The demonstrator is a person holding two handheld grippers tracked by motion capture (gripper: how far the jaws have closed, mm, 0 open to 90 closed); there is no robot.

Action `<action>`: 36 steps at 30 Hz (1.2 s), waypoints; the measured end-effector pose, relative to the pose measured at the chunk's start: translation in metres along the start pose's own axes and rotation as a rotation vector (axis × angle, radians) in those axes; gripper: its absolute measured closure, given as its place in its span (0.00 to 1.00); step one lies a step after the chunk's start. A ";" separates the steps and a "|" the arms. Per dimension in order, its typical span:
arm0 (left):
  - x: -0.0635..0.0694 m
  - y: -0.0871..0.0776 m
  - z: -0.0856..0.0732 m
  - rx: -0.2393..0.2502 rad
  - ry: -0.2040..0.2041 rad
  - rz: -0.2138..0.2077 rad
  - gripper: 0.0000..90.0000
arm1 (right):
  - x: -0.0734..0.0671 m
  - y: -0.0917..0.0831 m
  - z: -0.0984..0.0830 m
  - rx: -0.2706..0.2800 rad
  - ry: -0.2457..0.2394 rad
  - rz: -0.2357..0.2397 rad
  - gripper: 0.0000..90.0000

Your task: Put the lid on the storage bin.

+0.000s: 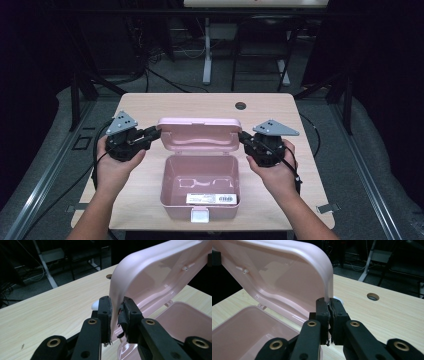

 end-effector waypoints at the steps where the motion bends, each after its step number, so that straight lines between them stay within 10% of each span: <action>1: 0.000 0.000 0.001 -0.001 0.001 0.000 0.87 | 0.000 0.000 0.000 0.000 0.001 0.001 0.96; 36: 0.009 -0.011 0.004 -0.017 0.009 -0.020 0.90 | -0.001 -0.015 0.014 0.023 0.006 0.020 0.92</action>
Point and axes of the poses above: each handheld gripper's, and its own axes: y roughly forward along the jaws, z roughly out of its top, x roughly to its right, the point moved 3 cm from there along y, roughly forward along the jaws, and after that the axes turned 12 degrees about -z, right-handed, at the moved point
